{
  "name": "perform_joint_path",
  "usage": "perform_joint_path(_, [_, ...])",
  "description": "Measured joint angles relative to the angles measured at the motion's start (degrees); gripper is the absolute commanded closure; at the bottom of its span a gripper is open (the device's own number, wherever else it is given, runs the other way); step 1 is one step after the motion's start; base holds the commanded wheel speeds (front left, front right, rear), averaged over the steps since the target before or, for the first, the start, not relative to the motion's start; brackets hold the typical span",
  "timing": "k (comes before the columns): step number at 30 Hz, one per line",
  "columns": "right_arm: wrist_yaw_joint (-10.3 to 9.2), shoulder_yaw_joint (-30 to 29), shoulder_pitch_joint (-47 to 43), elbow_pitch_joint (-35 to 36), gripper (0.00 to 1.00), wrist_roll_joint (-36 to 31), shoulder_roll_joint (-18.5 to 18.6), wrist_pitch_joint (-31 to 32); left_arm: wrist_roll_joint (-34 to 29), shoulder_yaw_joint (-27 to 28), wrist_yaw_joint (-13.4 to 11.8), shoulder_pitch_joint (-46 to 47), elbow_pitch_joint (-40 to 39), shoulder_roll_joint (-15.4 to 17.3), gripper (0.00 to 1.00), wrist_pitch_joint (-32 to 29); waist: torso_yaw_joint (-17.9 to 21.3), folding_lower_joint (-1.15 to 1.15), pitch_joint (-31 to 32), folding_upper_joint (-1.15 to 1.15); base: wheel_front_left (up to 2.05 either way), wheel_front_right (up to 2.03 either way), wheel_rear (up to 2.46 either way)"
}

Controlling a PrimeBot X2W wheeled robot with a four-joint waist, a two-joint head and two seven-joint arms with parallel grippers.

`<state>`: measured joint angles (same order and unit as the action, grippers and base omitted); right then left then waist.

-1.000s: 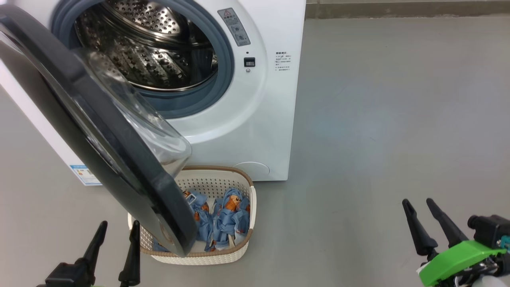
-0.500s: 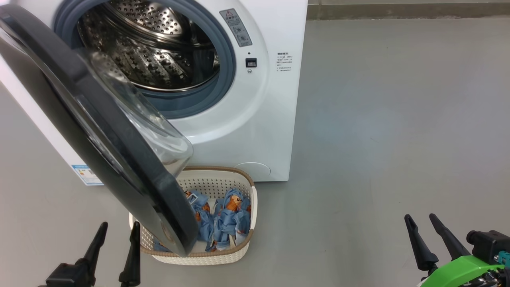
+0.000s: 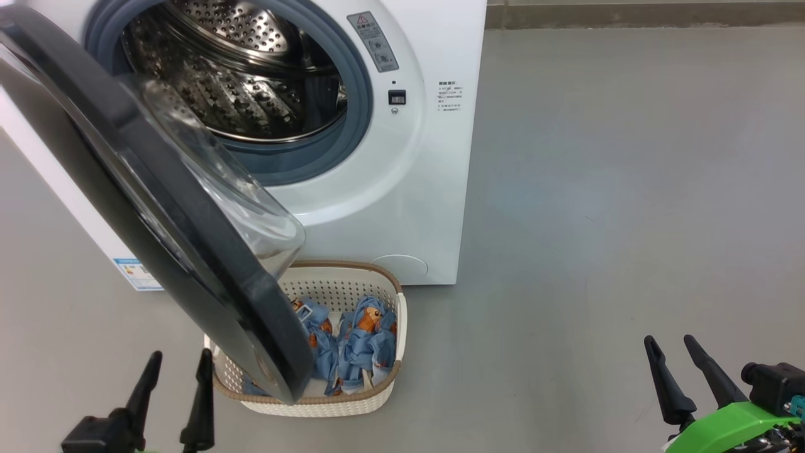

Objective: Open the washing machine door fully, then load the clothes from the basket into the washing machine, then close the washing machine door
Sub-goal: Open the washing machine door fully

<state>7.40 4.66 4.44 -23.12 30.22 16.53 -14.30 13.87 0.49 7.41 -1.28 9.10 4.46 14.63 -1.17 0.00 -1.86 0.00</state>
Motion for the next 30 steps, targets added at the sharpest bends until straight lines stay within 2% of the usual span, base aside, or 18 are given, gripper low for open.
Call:
perform_joint_path(1, [0.00,-0.1,0.0,0.0,0.00,-0.1,0.0,0.0,0.4,0.1,0.0,0.1,0.0,-0.1,0.20,0.0,-0.1,0.00,0.0,0.00,0.00,0.00,0.00])
perform_joint_path(2, [0.00,-0.2,0.0,0.0,0.00,-0.3,0.0,0.0,0.8,0.3,0.0,0.1,-0.2,-0.2,0.69,0.0,-0.1,0.00,0.0,0.00,0.00,0.00,0.00])
perform_joint_path(3, [0.00,-0.2,-0.1,0.0,0.00,-0.7,0.0,0.0,1.2,0.6,0.0,0.1,-0.6,-0.4,1.00,0.0,-0.2,0.00,0.0,0.00,0.00,0.00,0.00])
perform_joint_path(9, [0.00,-1.0,-1.1,0.3,0.00,-1.9,-0.3,0.0,0.6,4.2,-0.1,0.7,-7.5,-1.0,1.00,0.0,-0.5,0.00,-0.2,0.00,0.00,0.00,0.00])
perform_joint_path(15, [0.00,-1.7,-1.1,0.8,0.00,-2.1,-0.4,0.0,-0.8,4.1,-2.9,1.7,-21.9,-1.7,1.00,0.1,-0.5,0.00,-0.4,0.00,0.00,0.00,0.00])
perform_joint_path(19, [0.00,-1.8,-1.1,1.1,0.00,-2.8,-0.5,0.0,-2.9,-1.5,-3.1,1.9,-29.9,-1.8,1.00,0.1,-0.4,0.00,-0.6,0.00,0.00,0.00,0.00])
perform_joint_path(23, [0.00,-1.8,-1.1,1.3,0.00,-3.0,-0.6,0.0,-3.7,-8.3,-3.0,3.2,-34.5,-1.7,1.00,-1.3,-0.1,0.00,-0.8,0.00,0.00,0.00,0.00])
perform_joint_path(27, [0.00,-1.9,-1.1,1.6,0.00,-3.4,-0.6,0.0,-3.5,-15.7,-2.6,3.9,-35.3,-1.7,1.00,-3.6,0.2,0.00,-0.9,0.00,0.00,0.00,0.00])
perform_joint_path(30, [0.00,-1.9,-1.1,1.7,0.00,-3.7,-0.6,0.0,-2.0,-20.0,-2.5,4.0,-33.0,-1.7,1.00,-4.0,0.5,0.00,-1.1,0.00,0.00,0.00,0.00])
